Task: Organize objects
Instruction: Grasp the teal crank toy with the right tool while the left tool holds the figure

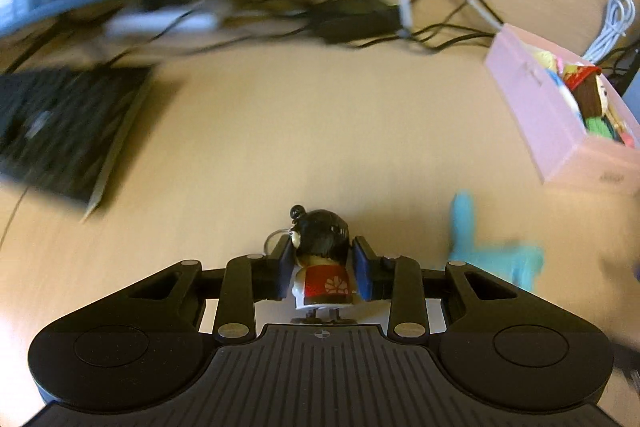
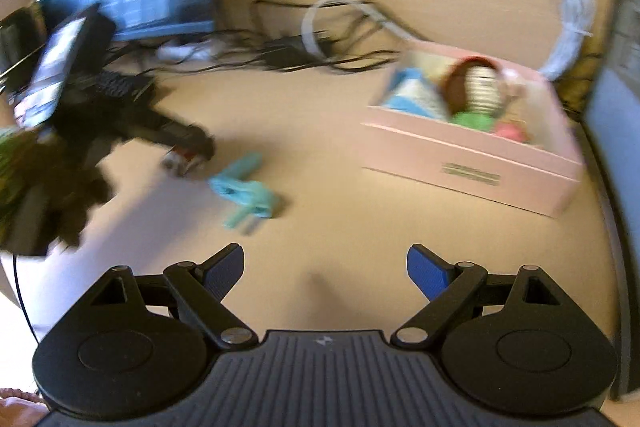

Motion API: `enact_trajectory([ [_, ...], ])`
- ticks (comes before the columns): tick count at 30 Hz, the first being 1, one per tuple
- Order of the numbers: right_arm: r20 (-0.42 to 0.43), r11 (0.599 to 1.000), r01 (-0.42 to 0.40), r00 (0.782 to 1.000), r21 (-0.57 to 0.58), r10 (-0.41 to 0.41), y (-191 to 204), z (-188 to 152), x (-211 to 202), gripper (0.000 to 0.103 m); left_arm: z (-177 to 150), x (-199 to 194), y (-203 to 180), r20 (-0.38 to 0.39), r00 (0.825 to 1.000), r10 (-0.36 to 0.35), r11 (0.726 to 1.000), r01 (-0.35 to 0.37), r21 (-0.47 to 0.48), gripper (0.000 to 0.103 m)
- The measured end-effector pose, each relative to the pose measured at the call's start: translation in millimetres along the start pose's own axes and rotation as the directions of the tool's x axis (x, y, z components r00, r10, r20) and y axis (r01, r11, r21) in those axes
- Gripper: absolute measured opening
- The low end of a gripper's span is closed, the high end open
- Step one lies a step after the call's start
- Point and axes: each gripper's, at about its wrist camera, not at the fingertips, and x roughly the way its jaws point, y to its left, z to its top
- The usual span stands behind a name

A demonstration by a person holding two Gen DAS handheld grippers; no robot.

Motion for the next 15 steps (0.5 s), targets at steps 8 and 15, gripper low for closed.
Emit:
enact_trajectory([
  [8, -0.019, 0.998, -0.006, 1.0, -0.064, 0.005, 46, 21, 55, 0.089, -44, -42, 21, -0.031, 0.999, 0.011, 0.997, -0.013, -0.07, 0.035],
  [15, 0.049, 0.942, 0.256, 0.967, -0.217, -0.251, 33, 20, 55, 0.078, -48, -45, 15, -0.031, 0.999, -0.021, 0.998, 0.019, -0.066, 0.035],
])
